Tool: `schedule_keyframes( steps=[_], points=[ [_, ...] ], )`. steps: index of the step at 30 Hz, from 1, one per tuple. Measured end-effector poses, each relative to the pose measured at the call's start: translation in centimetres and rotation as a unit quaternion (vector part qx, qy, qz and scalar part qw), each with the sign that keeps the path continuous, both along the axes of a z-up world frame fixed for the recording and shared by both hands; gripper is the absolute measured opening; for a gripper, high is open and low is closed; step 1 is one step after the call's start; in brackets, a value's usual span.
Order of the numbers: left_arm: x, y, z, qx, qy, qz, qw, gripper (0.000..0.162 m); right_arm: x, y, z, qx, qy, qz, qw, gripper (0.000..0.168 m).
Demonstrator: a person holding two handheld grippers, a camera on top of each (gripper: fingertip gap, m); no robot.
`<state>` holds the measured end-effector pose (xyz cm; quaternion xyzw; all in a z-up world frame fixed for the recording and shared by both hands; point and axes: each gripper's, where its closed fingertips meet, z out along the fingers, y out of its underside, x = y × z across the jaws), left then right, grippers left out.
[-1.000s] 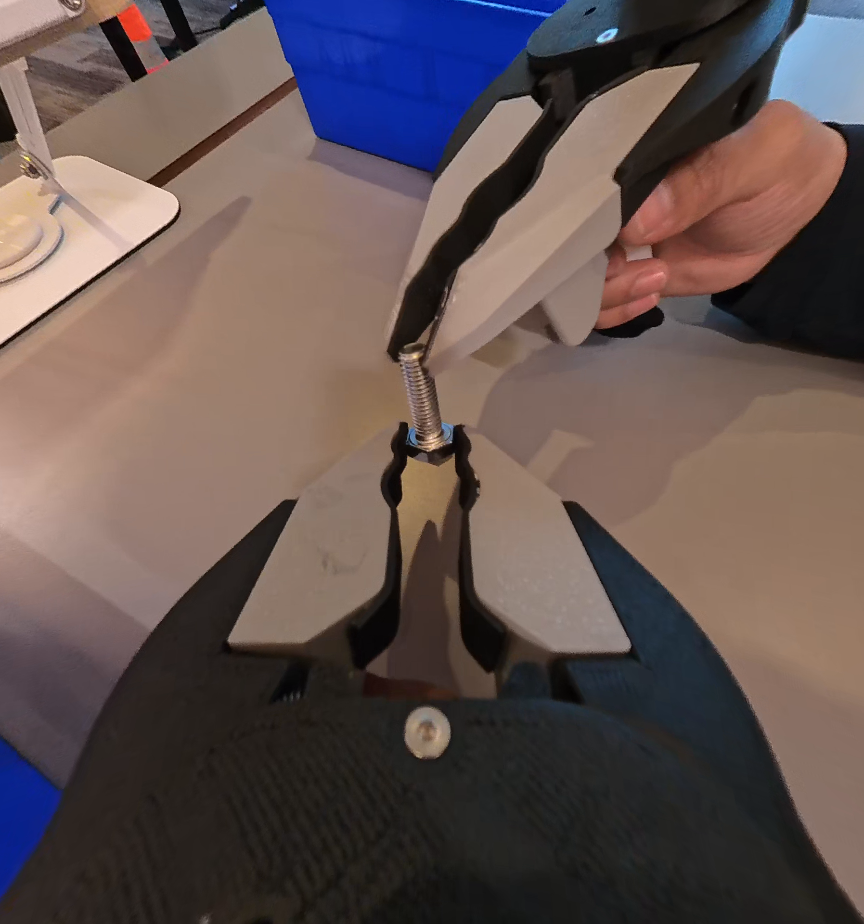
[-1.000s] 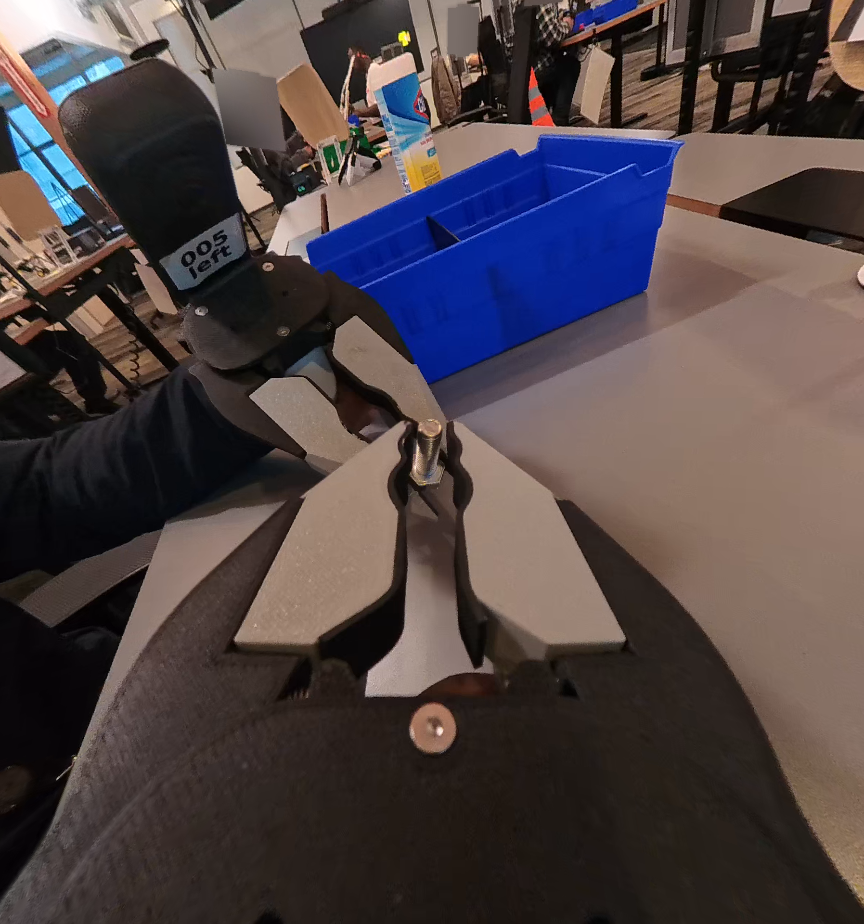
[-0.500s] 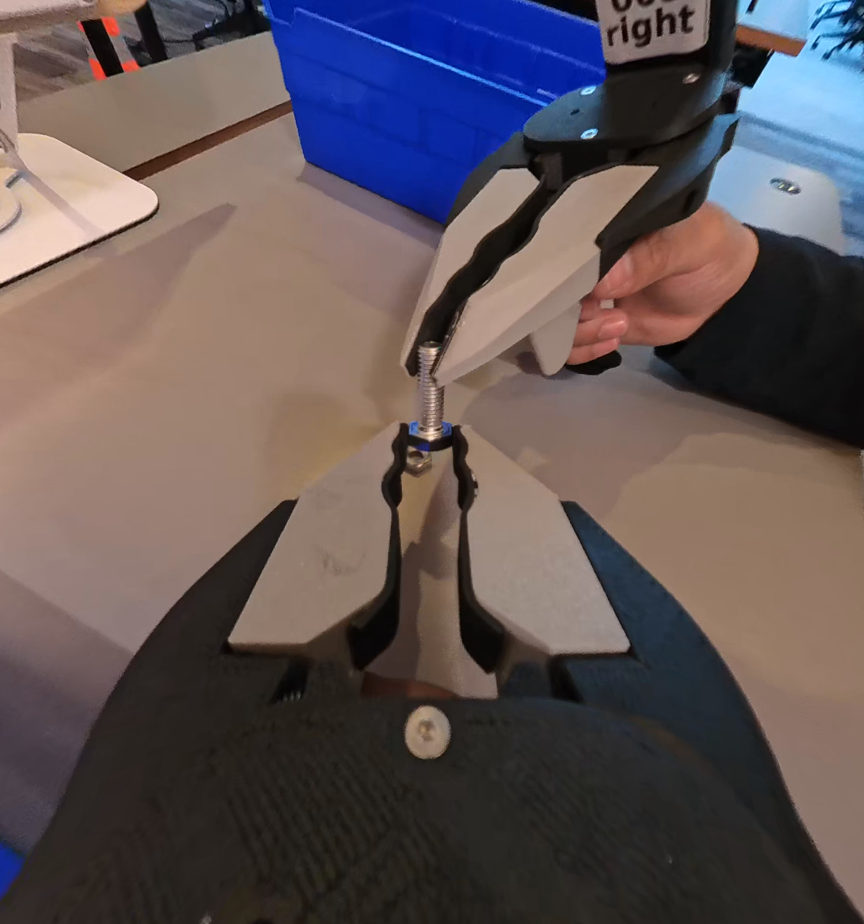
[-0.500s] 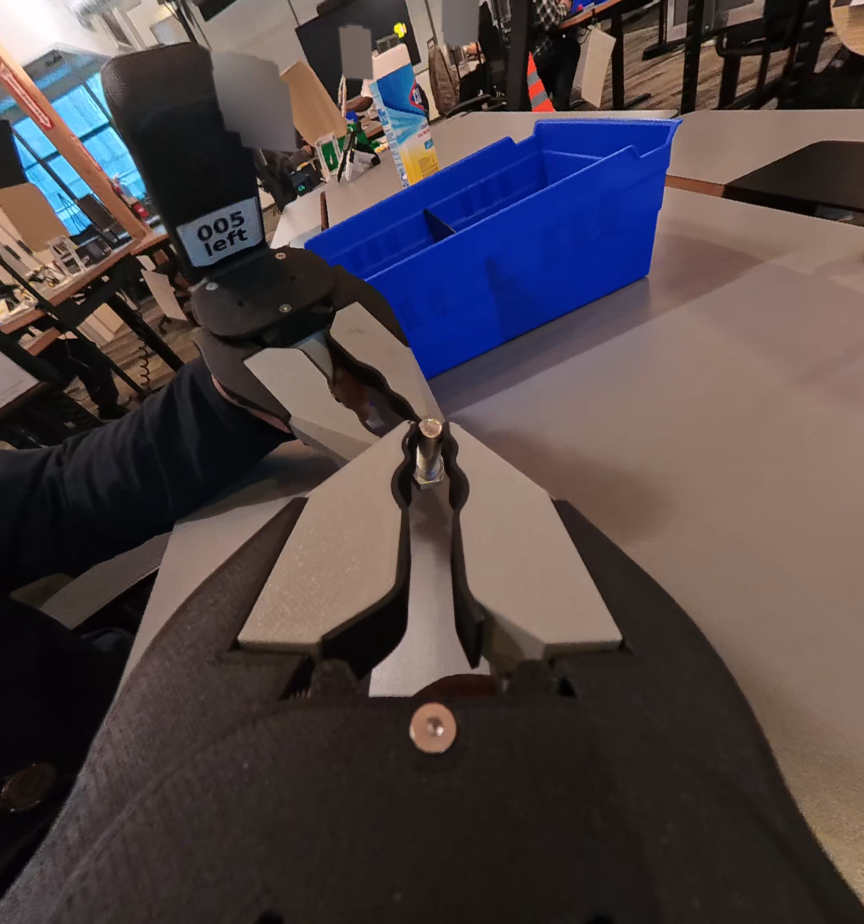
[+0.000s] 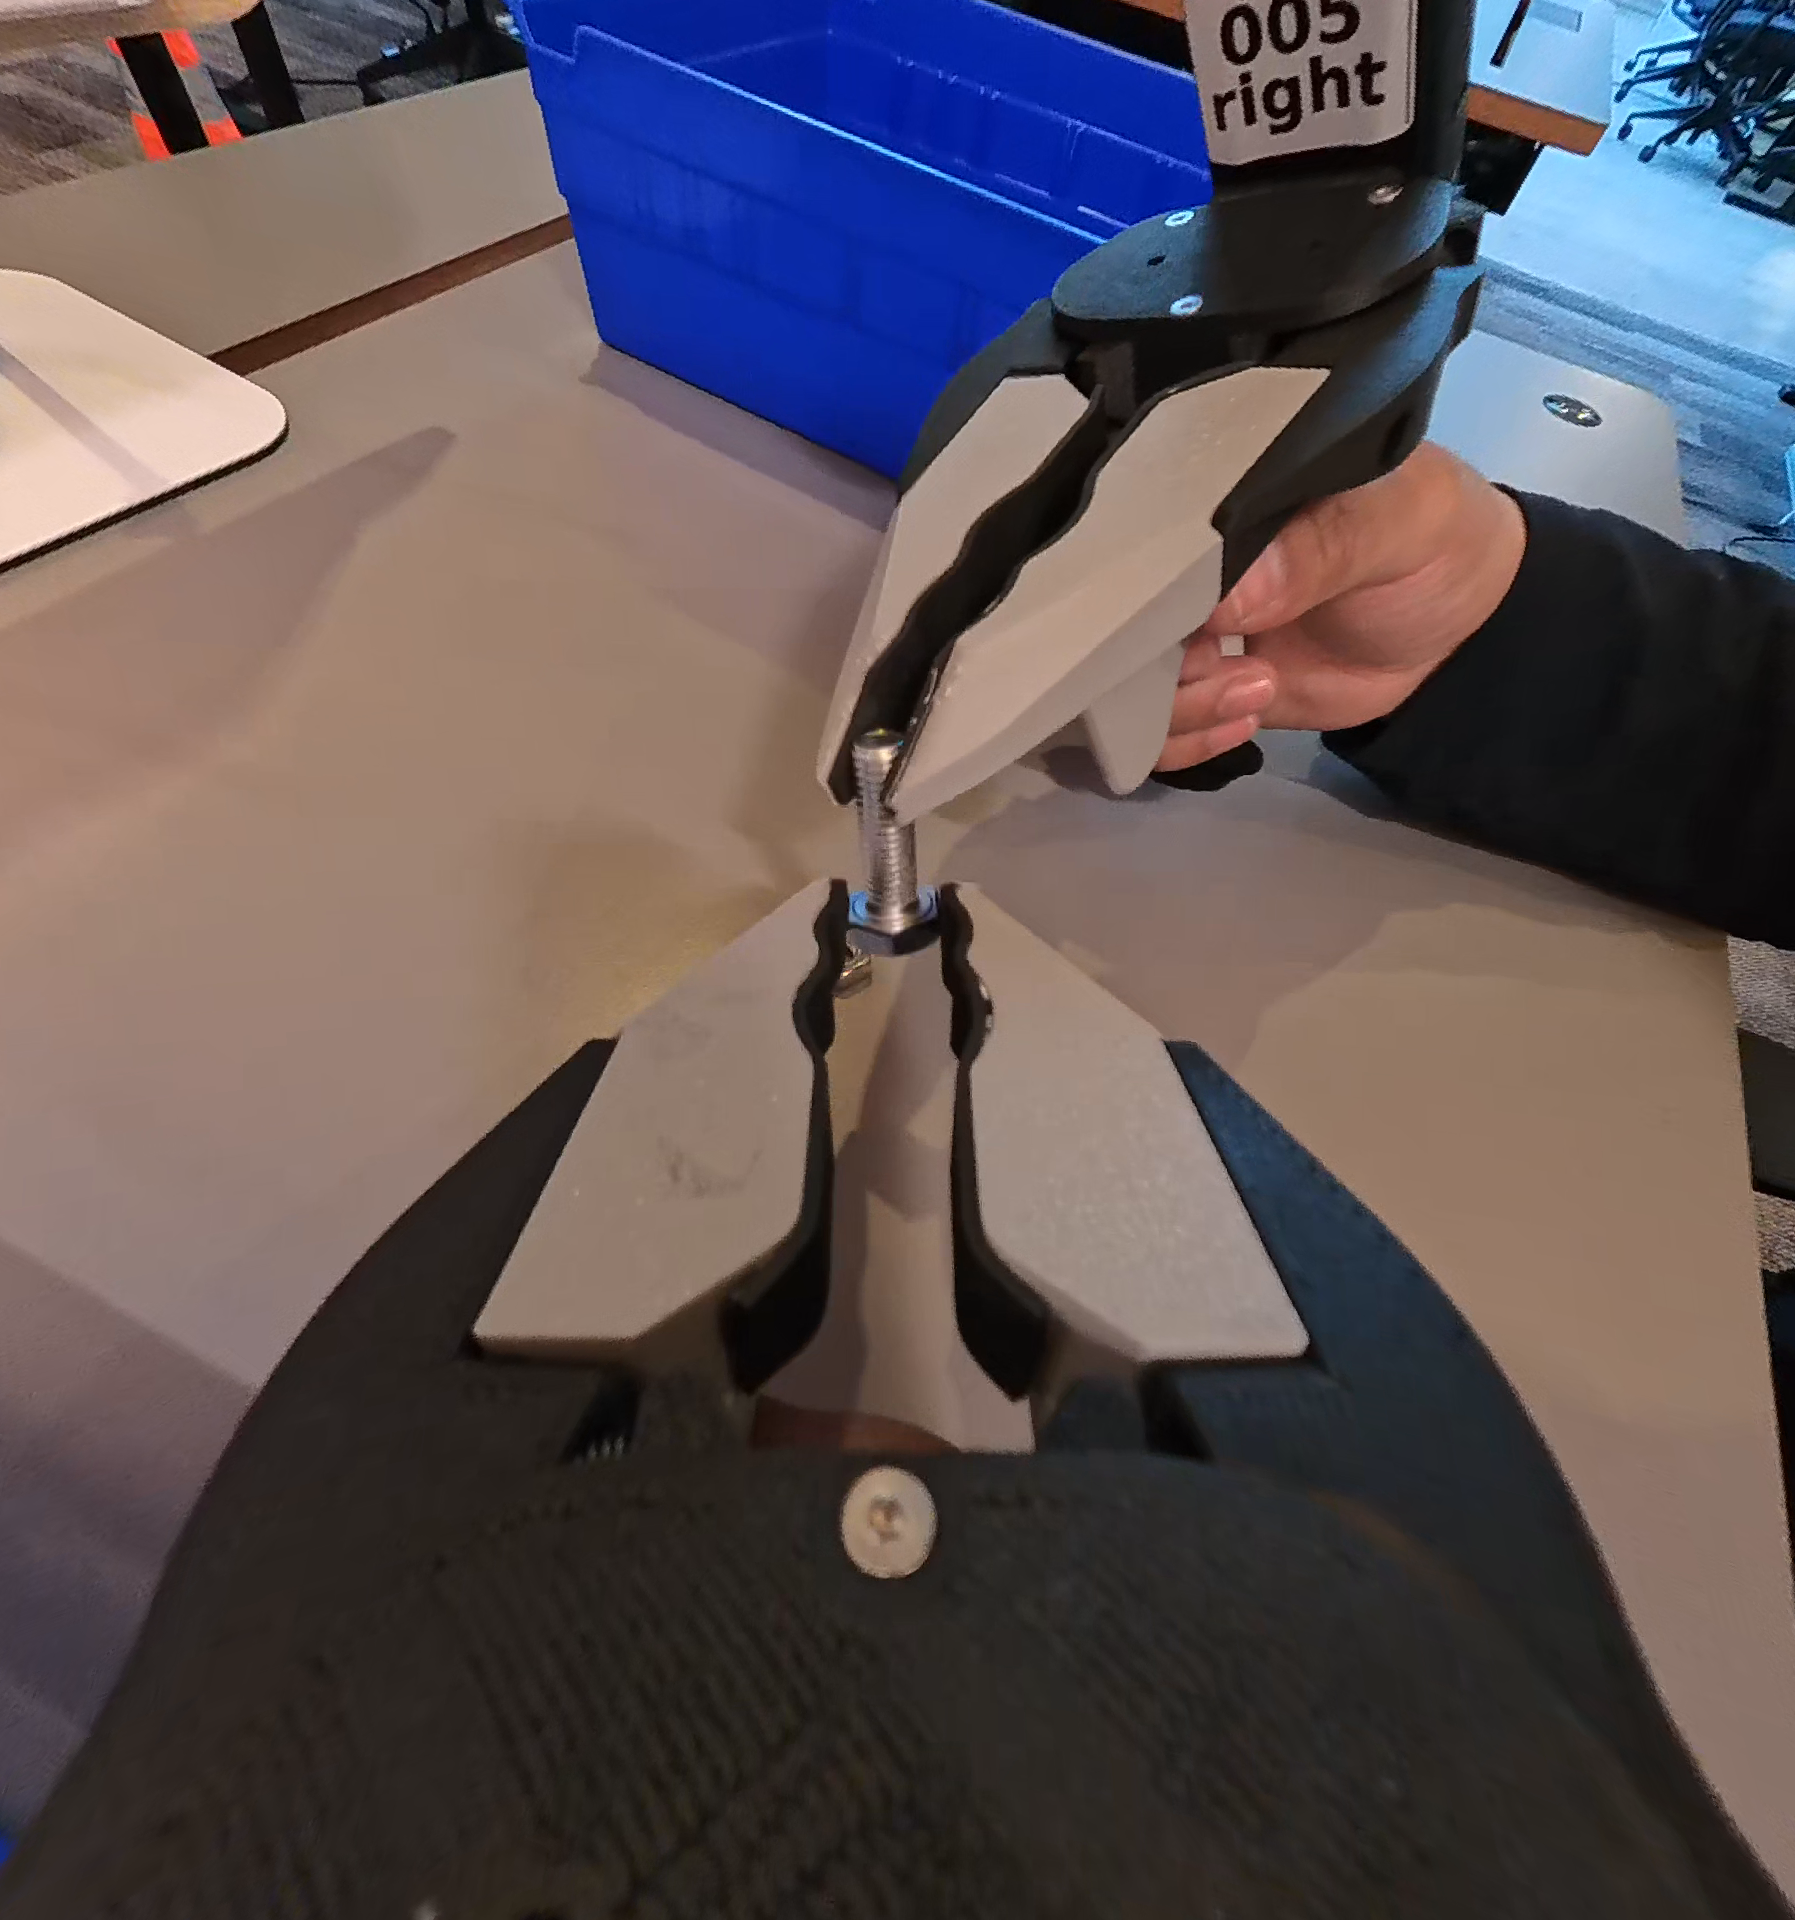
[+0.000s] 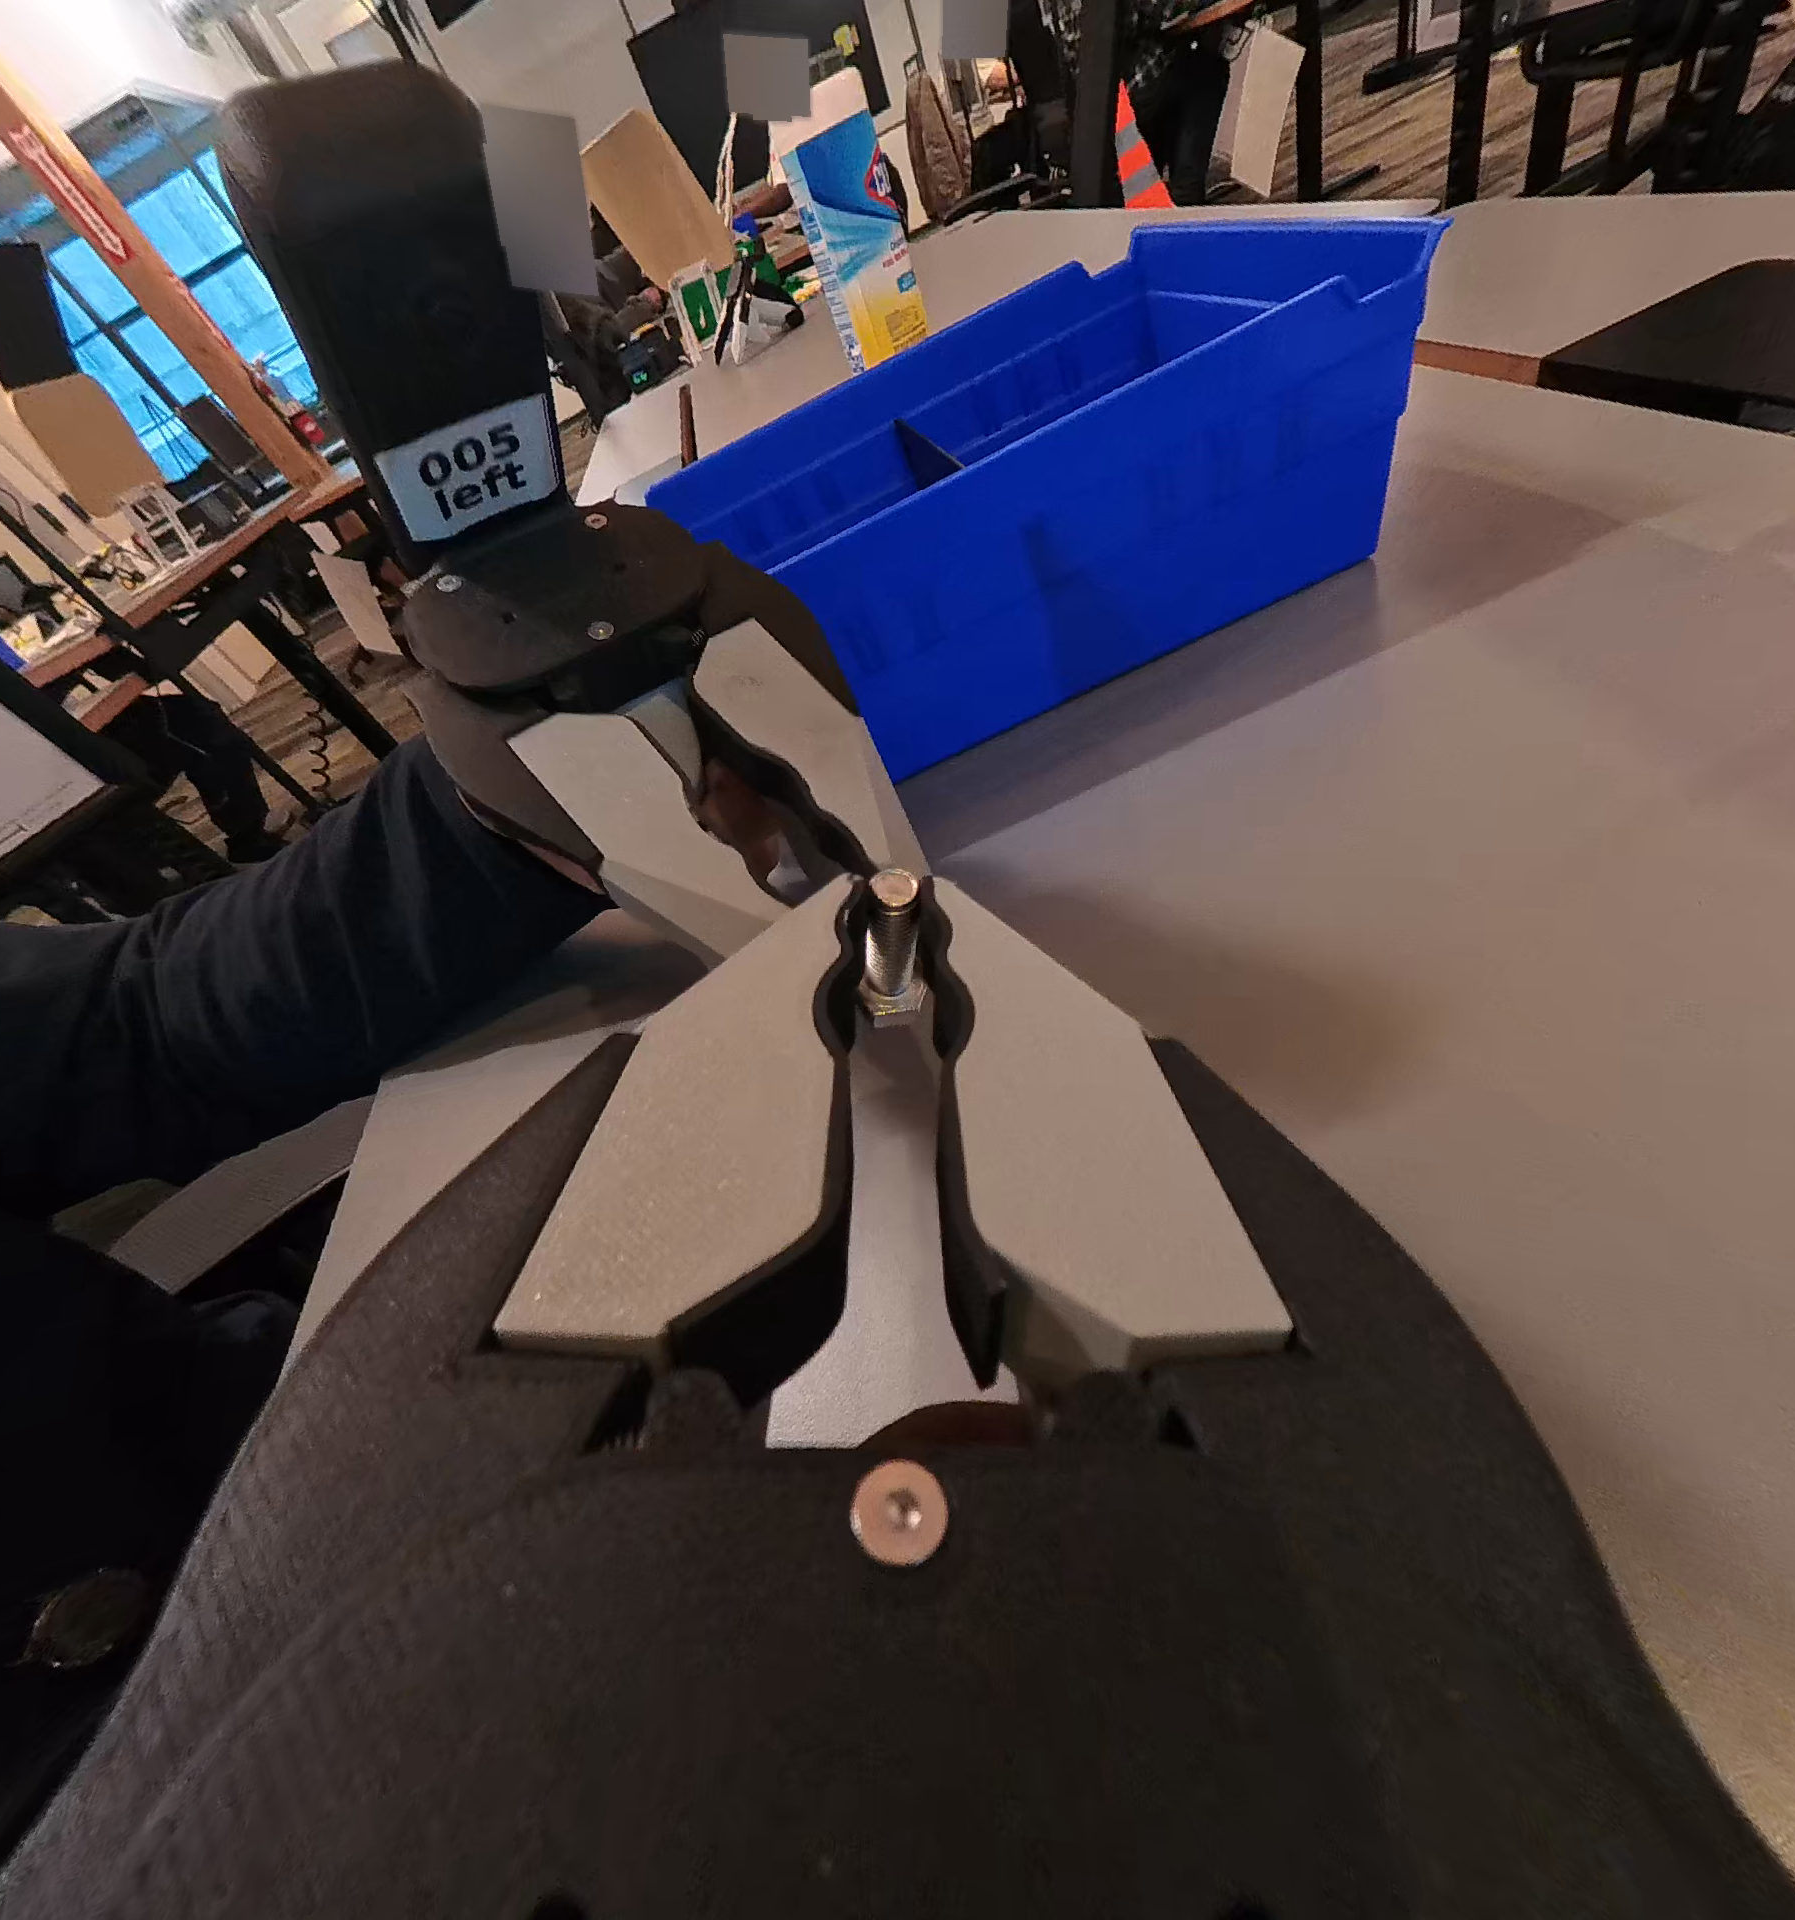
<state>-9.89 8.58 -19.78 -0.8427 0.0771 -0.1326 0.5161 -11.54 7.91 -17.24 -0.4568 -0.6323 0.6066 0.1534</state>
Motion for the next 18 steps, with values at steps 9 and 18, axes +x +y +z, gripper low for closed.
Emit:
schedule_keyframes(
  steps=[9,18],
  points=[
    [-0.11,-0.06,0.25,0.005,-0.006,0.001,1.000,0.007,-0.03,-0.46,-0.52,0.006,-0.009,0.007,1.000,0.006],
    [-0.07,-0.10,-0.24,-0.008,-0.004,0.000,1.000,0.007,-0.01,-0.50,-0.49,0.006,-0.008,0.007,1.000,0.006]
  ],
)
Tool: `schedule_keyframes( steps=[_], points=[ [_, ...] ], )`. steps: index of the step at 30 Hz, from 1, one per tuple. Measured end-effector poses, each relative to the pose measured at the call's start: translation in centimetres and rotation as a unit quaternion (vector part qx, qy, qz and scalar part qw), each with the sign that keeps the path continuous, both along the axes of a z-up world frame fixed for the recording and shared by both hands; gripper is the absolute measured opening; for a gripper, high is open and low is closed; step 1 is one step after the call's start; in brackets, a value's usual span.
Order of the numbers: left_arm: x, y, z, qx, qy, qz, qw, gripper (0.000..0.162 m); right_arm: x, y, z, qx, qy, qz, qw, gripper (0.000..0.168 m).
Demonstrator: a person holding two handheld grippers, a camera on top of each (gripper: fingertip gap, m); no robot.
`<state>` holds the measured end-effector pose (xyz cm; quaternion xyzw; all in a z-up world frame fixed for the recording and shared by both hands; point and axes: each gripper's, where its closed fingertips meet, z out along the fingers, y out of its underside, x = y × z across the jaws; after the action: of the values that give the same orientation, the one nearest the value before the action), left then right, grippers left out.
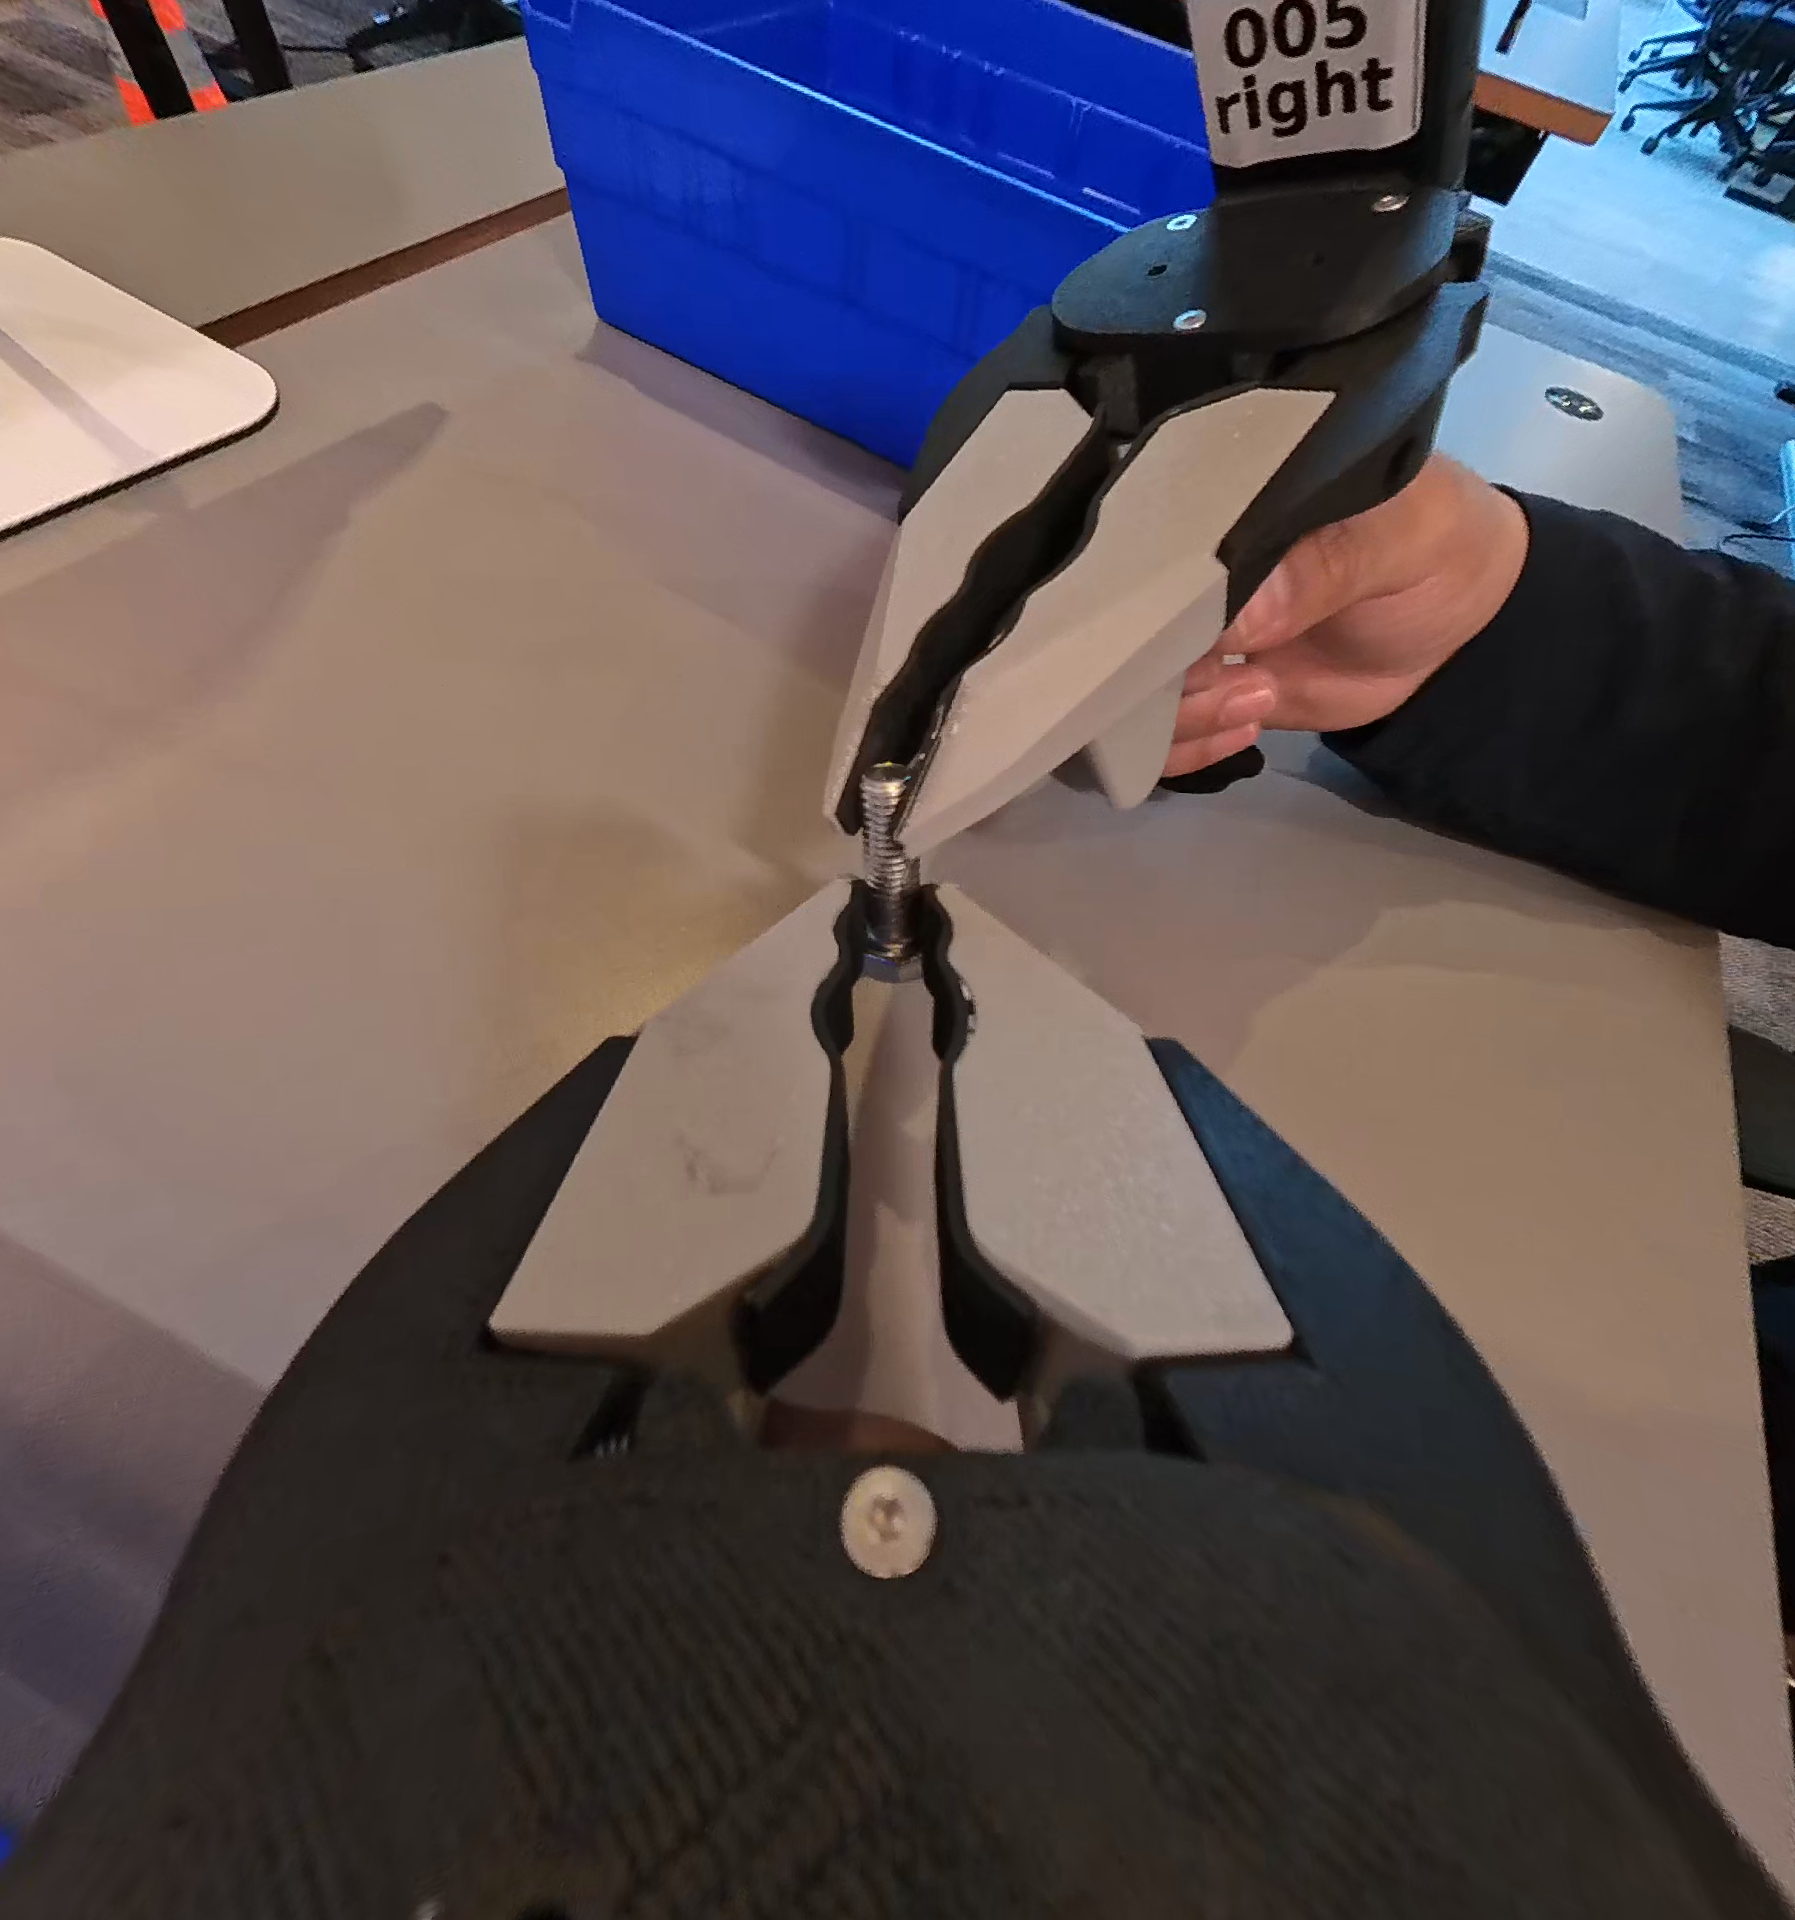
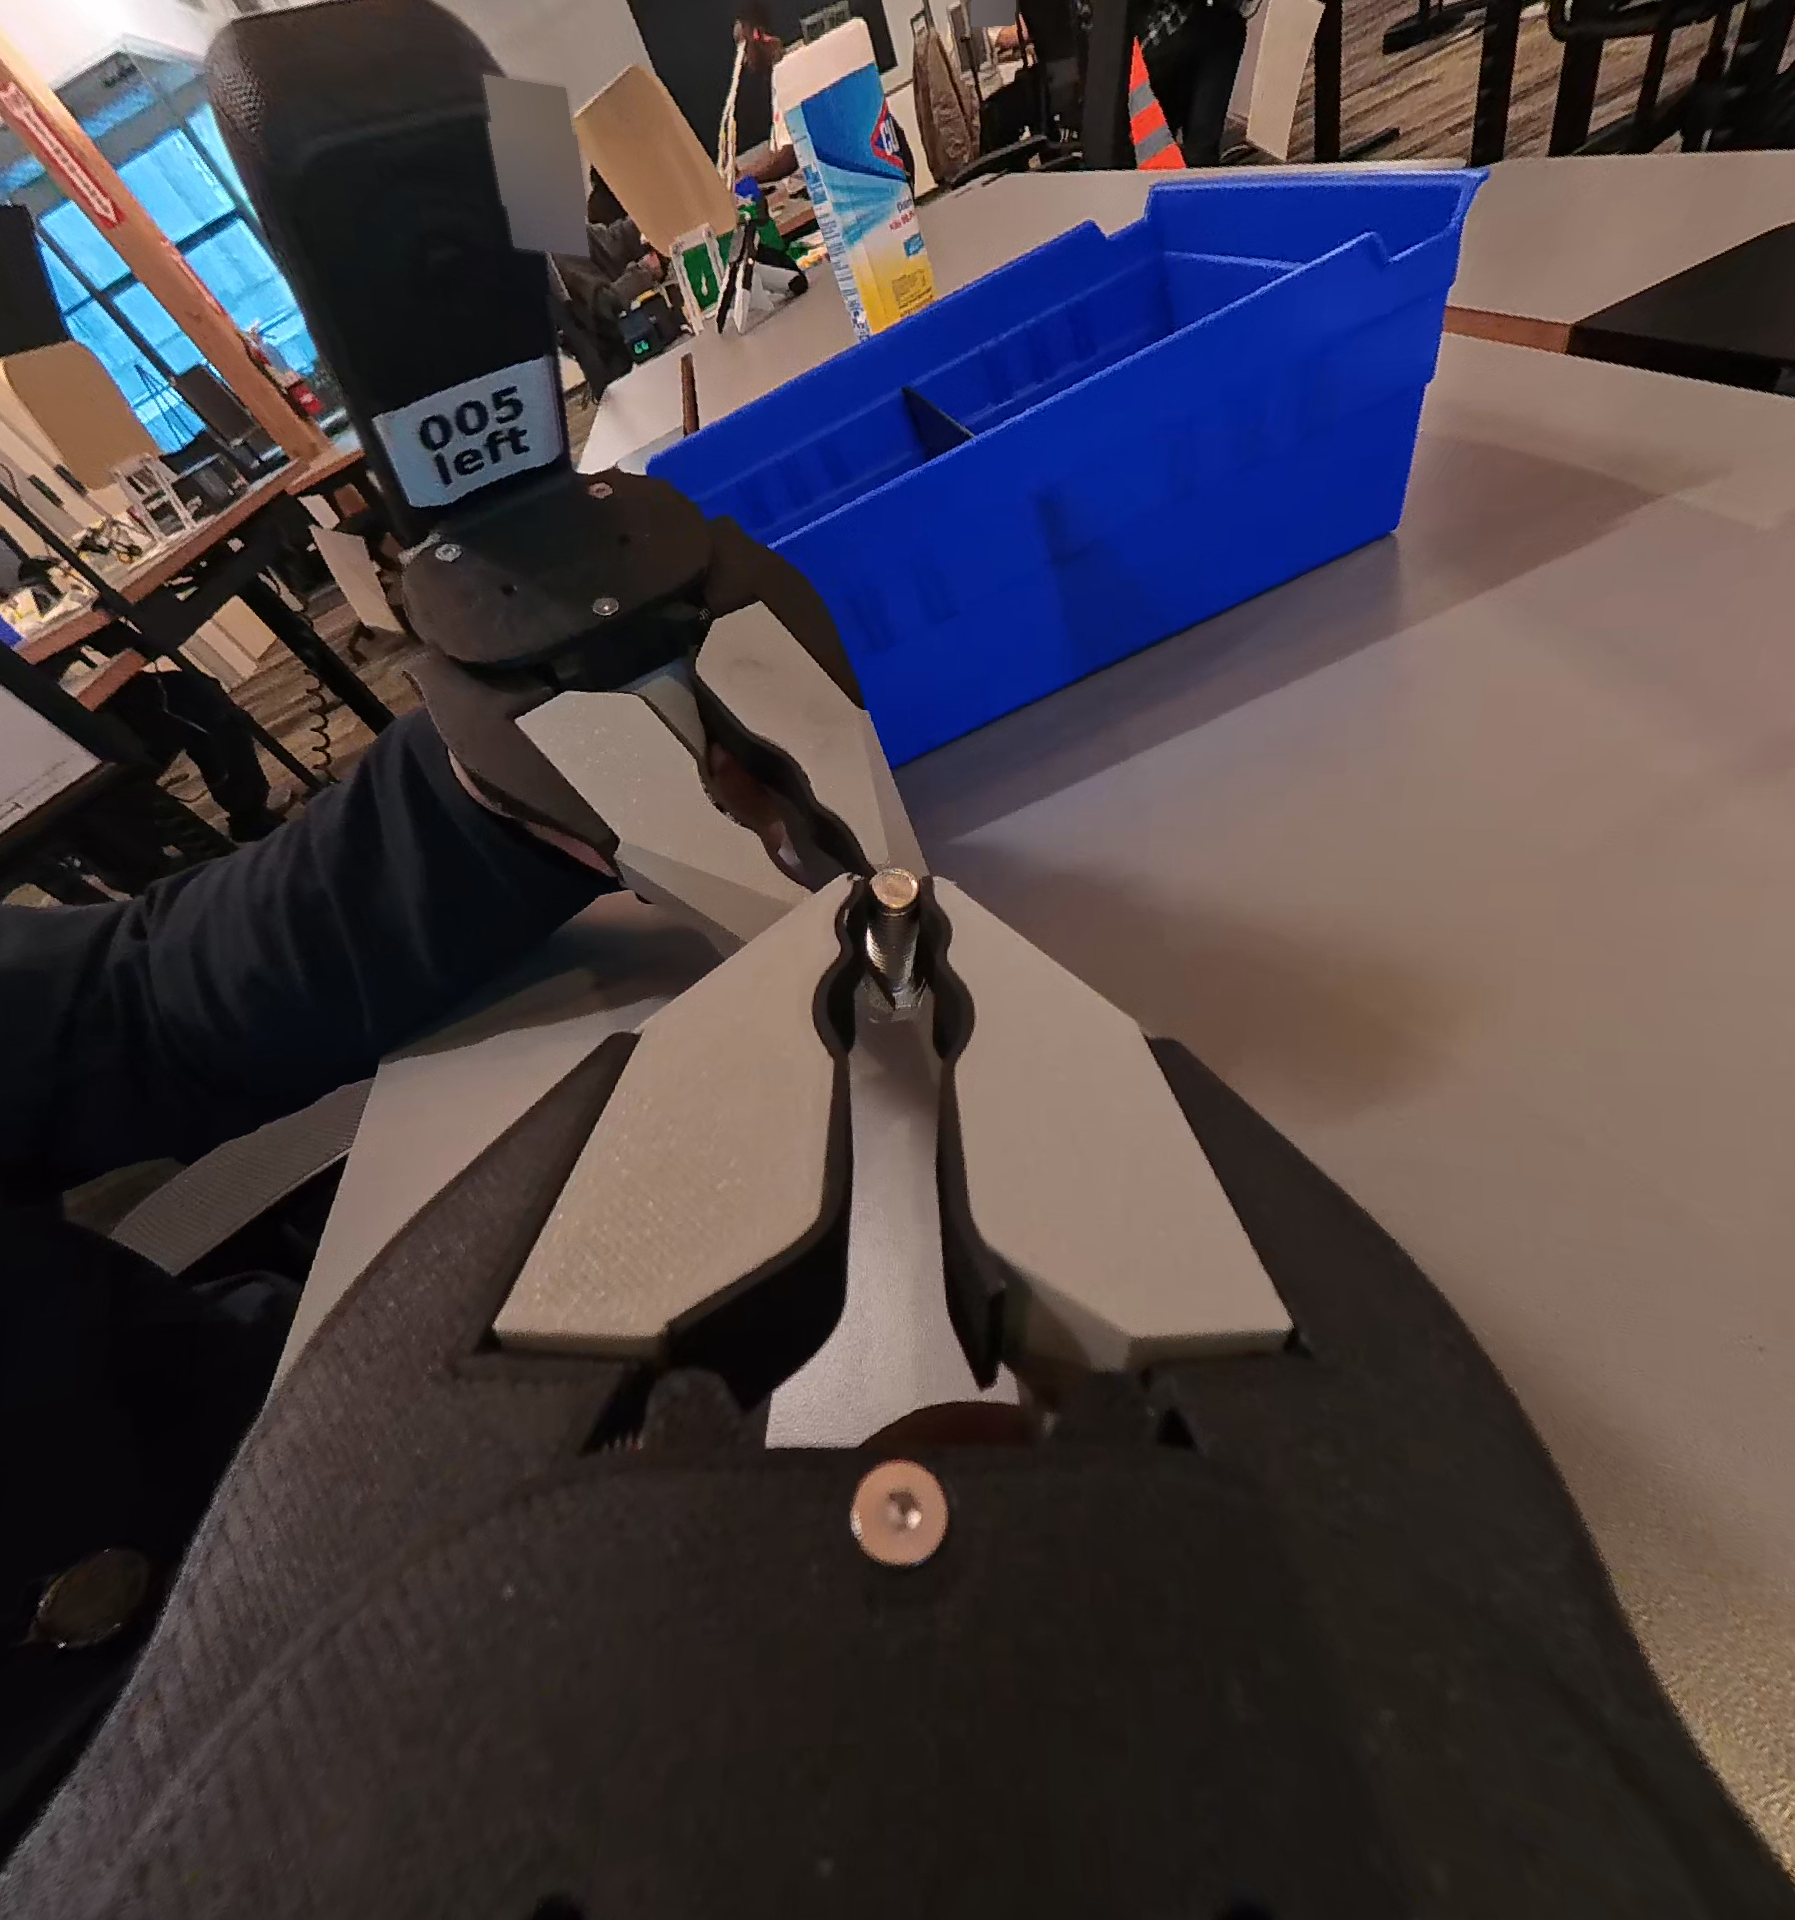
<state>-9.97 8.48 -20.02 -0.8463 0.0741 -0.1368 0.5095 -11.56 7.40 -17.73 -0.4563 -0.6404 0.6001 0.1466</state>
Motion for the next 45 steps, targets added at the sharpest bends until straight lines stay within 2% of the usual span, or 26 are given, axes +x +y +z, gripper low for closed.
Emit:
schedule_keyframes(
  steps=[12,20,22,25,29,34,37,41,45],
  points=[
    [-0.3,-0.2,-1.6,-0.038,0.025,0.001,0.999,0.007,-0.2,-0.3,-1.6,0.064,-0.013,-0.005,0.998,0.006],
    [-0.6,0.0,-0.9,-0.019,0.039,0.010,0.999,0.007,-0.2,0.3,-0.8,0.042,-0.005,-0.013,0.999,0.007],
    [-1.3,0.1,-1.1,-0.024,0.047,0.027,0.998,0.007,-0.2,1.1,-0.8,0.036,-0.013,-0.026,0.999,0.015],
    [-1.9,0.2,-1.4,-0.031,0.042,0.044,0.998,0.007,0.1,2.4,-2.4,0.069,-0.054,-0.034,0.996,0.018],
    [-2.8,0.4,-0.9,-0.015,0.042,0.066,0.997,0.007,0.4,3.5,-5.3,0.163,-0.098,-0.047,0.981,0.018],
    [-3.4,0.5,-0.1,0.006,0.039,0.082,0.996,0.007,0.6,3.1,-7.7,0.235,-0.131,-0.038,0.962,0.021],
    [-3.9,0.4,-0.2,0.003,0.044,0.091,0.995,0.007,0.6,3.0,-8.4,0.249,-0.142,-0.040,0.957,0.023],
    [-4.1,0.3,-0.1,0.004,0.035,0.093,0.995,0.007,0.3,3.1,-8.5,0.249,-0.140,-0.049,0.957,0.014],
    [-3.6,0.3,-0.7,-0.007,0.042,0.076,0.996,0.007,0.4,3.3,-8.1,0.237,-0.141,-0.049,0.960,0.014]
  ],
)
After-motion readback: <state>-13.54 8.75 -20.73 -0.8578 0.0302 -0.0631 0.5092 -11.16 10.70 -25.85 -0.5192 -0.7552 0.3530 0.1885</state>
